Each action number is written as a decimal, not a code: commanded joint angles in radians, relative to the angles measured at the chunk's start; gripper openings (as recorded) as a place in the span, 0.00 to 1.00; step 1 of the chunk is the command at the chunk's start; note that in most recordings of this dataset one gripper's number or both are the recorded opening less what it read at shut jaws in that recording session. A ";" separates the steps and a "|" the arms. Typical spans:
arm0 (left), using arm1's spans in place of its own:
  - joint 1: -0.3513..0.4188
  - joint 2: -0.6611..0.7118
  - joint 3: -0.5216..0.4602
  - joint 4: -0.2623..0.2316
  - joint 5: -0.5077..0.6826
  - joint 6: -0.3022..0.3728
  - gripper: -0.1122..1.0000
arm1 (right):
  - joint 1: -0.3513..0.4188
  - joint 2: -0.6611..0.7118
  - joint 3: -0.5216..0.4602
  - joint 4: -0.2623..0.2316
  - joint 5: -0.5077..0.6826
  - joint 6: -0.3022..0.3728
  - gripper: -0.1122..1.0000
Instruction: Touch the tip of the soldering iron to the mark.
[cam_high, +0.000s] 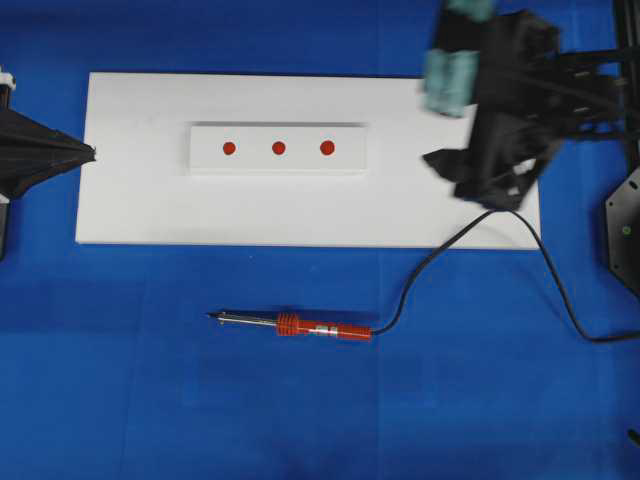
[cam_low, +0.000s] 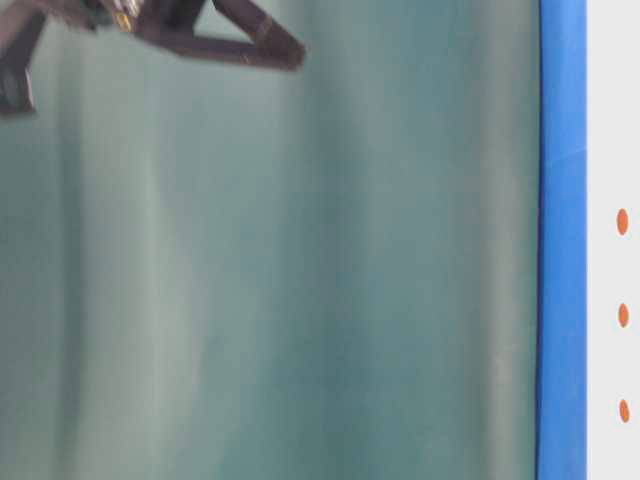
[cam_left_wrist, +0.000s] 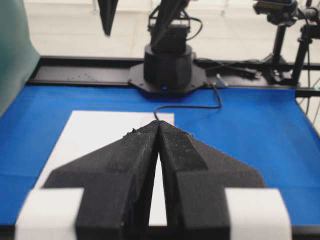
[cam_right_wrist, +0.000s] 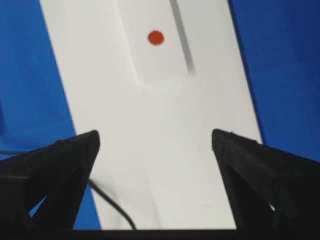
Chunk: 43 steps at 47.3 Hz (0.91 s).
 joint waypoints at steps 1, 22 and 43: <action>0.003 0.002 -0.014 0.002 -0.002 0.000 0.12 | -0.003 -0.104 0.037 -0.003 -0.031 0.005 0.93; 0.002 0.003 -0.011 0.002 0.003 -0.002 0.12 | -0.002 -0.588 0.385 -0.035 -0.169 0.003 0.93; 0.002 0.002 -0.003 0.002 0.018 0.000 0.12 | -0.003 -0.761 0.667 -0.080 -0.379 0.003 0.92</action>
